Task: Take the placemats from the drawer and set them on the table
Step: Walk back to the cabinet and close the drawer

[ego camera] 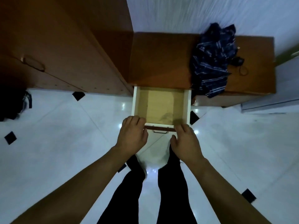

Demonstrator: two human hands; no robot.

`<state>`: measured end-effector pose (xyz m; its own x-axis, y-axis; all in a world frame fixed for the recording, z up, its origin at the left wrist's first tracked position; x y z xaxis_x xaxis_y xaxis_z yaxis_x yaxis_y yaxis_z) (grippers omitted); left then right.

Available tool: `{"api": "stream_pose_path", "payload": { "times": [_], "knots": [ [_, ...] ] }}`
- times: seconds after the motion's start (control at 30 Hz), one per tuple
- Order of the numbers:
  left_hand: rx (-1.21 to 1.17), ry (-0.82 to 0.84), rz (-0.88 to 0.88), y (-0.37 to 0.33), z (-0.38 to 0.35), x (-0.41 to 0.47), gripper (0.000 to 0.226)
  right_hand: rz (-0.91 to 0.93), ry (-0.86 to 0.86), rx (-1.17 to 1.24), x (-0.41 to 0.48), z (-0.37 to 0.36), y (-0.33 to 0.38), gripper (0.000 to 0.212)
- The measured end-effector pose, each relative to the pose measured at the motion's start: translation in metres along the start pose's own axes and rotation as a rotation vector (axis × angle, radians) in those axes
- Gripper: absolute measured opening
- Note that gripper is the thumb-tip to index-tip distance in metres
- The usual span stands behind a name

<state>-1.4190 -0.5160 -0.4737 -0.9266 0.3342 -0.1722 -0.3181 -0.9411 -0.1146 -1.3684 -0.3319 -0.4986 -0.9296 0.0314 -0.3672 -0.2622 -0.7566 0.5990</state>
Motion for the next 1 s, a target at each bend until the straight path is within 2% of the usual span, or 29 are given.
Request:
{"api": "stream_pose_path", "payload": {
  "times": [0.07, 0.13, 0.17, 0.23, 0.3, 0.4, 0.53, 0.6, 0.7, 0.8, 1.0],
  "knots": [
    [-0.086, 0.033, 0.029, 0.0, -0.039, 0.008, 0.028, -0.097, -0.029, 0.198, 0.016, -0.026, -0.027, 0.03],
    [-0.264, 0.142, 0.146, 0.002, -0.089, 0.007, 0.023, -0.372, 0.03, 0.479, 0.026, -0.068, -0.069, 0.017],
    [-0.379, 0.226, 0.261, 0.006, -0.115, 0.002, 0.021, -0.569, 0.084, 0.671, 0.026, -0.094, -0.089, 0.009],
    [-0.566, 0.426, 0.555, 0.016, -0.18, -0.014, 0.021, -0.978, 0.163, 1.044, 0.02, -0.149, -0.12, 0.021],
    [-0.719, 0.581, 0.845, 0.023, -0.235, -0.03, 0.018, -1.187, 0.143, 1.2, 0.02, -0.182, -0.145, 0.025],
    [-0.947, 0.607, 1.135, 0.026, -0.284, -0.04, 0.008, -1.241, 0.049, 1.26, 0.032, -0.203, -0.176, 0.013],
    [-1.277, 0.559, 1.311, 0.024, -0.312, -0.023, 0.019, -1.216, -0.031, 1.342, 0.06, -0.218, -0.199, 0.02],
    [-1.338, 0.502, 1.351, 0.027, -0.316, -0.01, 0.02, -1.225, -0.028, 1.351, 0.065, -0.223, -0.206, 0.026],
    [-1.207, 0.397, 1.31, 0.035, -0.31, 0.002, 0.01, -1.197, 0.003, 1.339, 0.073, -0.219, -0.209, 0.018],
    [-1.177, 0.393, 1.216, 0.035, -0.306, 0.02, 0.005, -1.17, 0.013, 1.325, 0.092, -0.208, -0.208, 0.01],
    [-1.131, 0.366, 1.118, 0.044, -0.298, 0.074, 0.004, -1.144, 0.011, 1.266, 0.139, -0.19, -0.209, 0.016]
  ]
}}
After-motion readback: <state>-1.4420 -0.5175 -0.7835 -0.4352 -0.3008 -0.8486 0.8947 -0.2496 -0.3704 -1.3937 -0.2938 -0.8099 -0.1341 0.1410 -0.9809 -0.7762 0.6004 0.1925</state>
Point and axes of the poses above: each hand's wrist, its own x-axis towards the middle knuckle, its own z-axis out of the back of the hand, y = z × x, the point moved 9 cm from there along x, towards the middle knuckle, and after that the axes turned 12 degrees about x, right-handed, at the moved point
